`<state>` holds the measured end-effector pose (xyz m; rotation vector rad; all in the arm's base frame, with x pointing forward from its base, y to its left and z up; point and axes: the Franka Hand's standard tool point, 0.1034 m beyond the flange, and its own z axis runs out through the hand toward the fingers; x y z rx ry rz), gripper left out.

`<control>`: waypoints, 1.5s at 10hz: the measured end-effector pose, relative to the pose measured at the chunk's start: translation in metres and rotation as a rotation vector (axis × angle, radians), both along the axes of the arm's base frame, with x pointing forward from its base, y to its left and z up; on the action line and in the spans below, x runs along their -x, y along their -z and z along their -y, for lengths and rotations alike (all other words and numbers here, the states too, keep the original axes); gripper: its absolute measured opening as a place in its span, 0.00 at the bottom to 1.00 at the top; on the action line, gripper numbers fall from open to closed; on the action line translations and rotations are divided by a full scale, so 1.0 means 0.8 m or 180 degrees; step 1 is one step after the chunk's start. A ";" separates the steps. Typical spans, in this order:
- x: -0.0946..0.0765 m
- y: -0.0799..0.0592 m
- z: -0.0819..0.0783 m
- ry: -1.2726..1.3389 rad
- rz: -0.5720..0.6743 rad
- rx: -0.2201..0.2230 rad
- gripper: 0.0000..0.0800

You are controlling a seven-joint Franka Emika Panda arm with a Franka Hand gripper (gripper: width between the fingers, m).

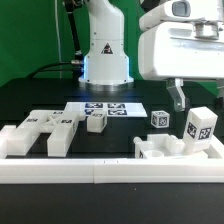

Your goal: Assemble chair

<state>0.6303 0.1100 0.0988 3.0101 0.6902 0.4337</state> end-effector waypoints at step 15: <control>-0.017 0.016 0.007 0.0168 -0.0769 0.0141 0.38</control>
Offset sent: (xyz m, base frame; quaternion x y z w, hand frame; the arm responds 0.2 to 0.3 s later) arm 0.0073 -0.0047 -0.0029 -0.0016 -0.1275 -0.0032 0.9918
